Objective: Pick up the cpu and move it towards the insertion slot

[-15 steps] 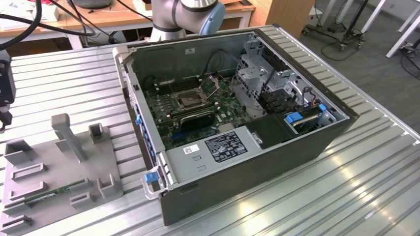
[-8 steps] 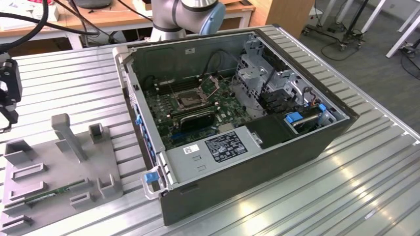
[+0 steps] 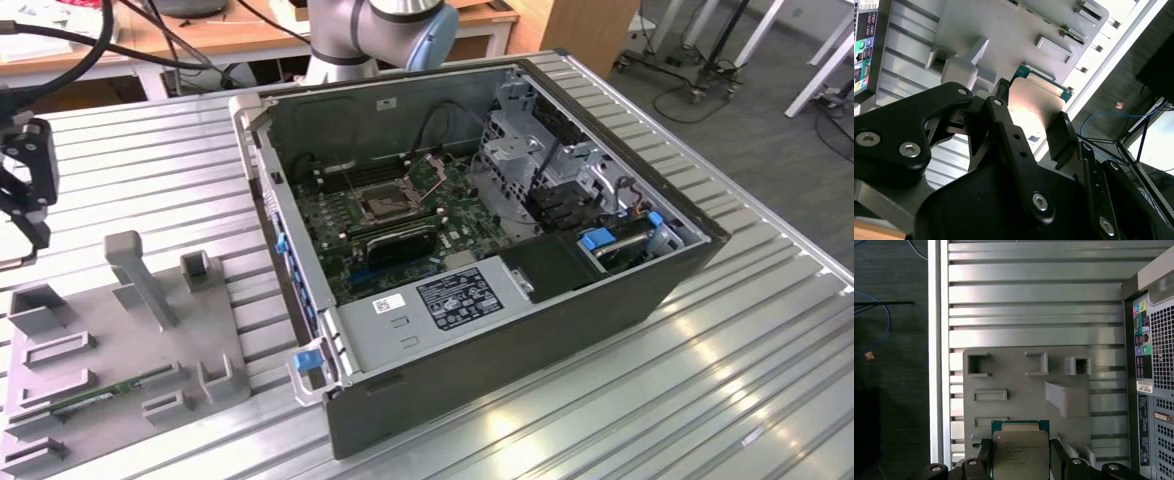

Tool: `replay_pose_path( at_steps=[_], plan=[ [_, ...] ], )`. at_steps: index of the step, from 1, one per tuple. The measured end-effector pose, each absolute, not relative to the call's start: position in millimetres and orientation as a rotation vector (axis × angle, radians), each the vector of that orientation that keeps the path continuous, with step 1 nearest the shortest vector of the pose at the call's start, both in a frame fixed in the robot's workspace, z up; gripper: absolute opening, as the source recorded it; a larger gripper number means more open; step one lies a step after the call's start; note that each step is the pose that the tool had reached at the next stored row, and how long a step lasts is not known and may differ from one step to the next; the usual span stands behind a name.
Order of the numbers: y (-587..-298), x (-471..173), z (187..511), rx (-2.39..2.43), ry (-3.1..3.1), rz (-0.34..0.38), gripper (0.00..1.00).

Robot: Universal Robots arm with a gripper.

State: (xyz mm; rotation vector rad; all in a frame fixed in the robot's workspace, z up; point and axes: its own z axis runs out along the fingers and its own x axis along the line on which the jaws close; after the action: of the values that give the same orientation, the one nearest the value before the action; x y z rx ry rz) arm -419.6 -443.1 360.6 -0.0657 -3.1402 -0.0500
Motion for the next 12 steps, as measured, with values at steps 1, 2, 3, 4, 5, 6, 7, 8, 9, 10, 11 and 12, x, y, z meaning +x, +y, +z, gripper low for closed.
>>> replay_pose_path(
  at_steps=[1,2,3,4,5,6,7,8,9,10,11,12],
  plan=[
    [-443.1,-418.5,360.5,-0.066,-3.14,-0.05,0.55],
    [-443.1,-417.3,360.6,-0.066,-3.14,-0.05,0.55],
    [-443.1,-416.2,360.5,-0.066,-3.14,-0.05,0.55],
    [-443.1,-415.0,360.5,-0.066,-3.14,-0.05,0.55],
    [-443.1,-413.9,360.5,-0.066,-3.14,-0.05,0.55],
    [-443.1,-412.7,360.6,-0.066,-3.14,-0.05,0.55],
    [-443.1,-411.5,360.5,-0.066,-3.14,-0.05,0.55],
    [-443.1,-410.3,360.6,-0.066,-3.14,-0.05,0.55],
    [-443.1,-408.9,360.6,-0.066,-3.14,-0.05,0.55],
    [-443.1,-407.7,360.6,-0.066,-3.14,-0.05,0.55],
    [-443.1,-406.5,360.5,-0.066,-3.14,-0.05,0.55],
    [-443.1,-405.3,360.5,-0.066,-3.14,-0.05,0.55]
  ],
)
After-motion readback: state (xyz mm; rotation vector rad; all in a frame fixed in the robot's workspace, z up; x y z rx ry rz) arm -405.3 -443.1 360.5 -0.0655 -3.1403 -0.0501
